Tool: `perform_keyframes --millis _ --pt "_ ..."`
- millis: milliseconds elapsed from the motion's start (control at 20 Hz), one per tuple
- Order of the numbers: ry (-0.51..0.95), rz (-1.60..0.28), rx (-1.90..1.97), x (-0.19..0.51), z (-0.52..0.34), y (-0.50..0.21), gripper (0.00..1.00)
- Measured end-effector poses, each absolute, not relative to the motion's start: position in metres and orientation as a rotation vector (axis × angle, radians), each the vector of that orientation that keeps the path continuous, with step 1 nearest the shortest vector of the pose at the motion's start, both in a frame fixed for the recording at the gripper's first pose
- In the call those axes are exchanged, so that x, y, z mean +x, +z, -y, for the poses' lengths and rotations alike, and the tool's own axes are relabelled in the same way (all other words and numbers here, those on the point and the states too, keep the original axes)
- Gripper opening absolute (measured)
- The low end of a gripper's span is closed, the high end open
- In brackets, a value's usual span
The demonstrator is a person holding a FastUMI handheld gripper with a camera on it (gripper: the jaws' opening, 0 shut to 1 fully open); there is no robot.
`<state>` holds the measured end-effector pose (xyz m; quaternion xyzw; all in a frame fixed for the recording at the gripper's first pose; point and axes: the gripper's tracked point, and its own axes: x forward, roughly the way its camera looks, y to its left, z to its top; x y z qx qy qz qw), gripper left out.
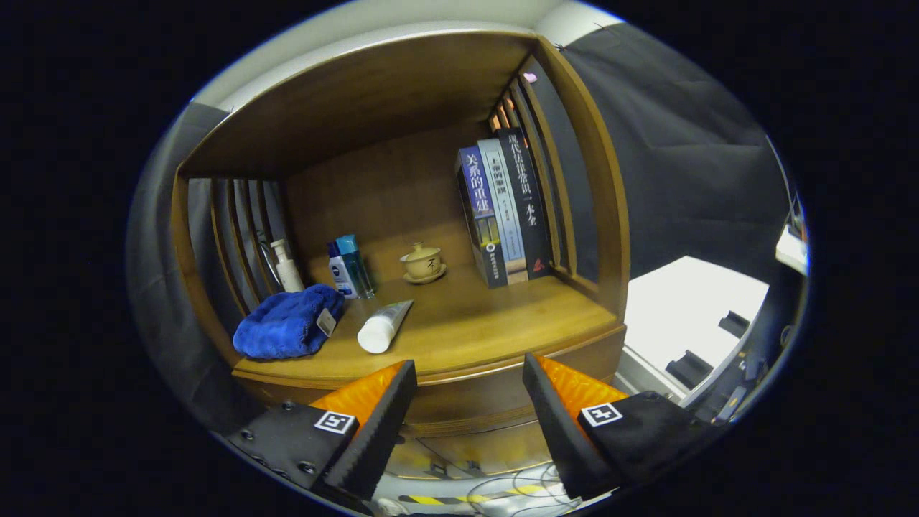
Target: Pull open the drawer, take out the items inside it, and place them on the countertop above the cabinet.
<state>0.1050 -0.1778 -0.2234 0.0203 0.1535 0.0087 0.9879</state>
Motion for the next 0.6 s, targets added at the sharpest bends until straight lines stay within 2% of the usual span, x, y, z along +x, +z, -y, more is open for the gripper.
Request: perform_keyframes --millis 600 --pt "0.061 -0.120 -0.031 0.045 0.167 -0.109 0.98"
